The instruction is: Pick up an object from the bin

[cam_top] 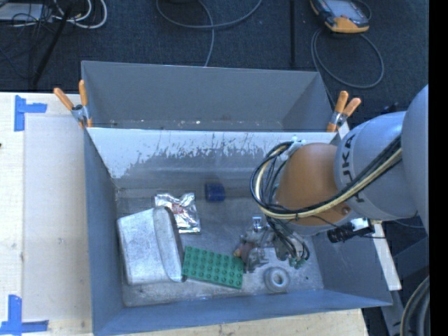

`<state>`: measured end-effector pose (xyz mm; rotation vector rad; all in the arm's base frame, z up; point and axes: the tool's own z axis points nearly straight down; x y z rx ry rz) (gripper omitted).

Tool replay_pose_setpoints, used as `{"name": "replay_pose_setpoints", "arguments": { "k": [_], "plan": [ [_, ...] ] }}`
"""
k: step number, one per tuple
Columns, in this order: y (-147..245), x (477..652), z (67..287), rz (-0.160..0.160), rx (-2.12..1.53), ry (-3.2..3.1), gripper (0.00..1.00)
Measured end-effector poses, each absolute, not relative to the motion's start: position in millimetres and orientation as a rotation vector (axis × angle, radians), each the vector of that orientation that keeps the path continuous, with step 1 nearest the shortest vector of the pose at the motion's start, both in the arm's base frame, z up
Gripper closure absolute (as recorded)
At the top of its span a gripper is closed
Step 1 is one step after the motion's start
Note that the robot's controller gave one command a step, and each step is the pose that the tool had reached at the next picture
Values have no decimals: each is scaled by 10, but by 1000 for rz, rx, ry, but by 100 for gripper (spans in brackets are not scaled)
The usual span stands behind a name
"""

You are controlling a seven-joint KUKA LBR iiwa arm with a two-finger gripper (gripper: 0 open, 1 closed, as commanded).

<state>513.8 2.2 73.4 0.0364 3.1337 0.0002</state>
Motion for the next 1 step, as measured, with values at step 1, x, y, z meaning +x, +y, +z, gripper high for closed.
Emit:
{"name": "replay_pose_setpoints", "arguments": {
  "k": [1],
  "plan": [
    [-102,4865,2547,-2,-278,3122,100]
  ]
}}
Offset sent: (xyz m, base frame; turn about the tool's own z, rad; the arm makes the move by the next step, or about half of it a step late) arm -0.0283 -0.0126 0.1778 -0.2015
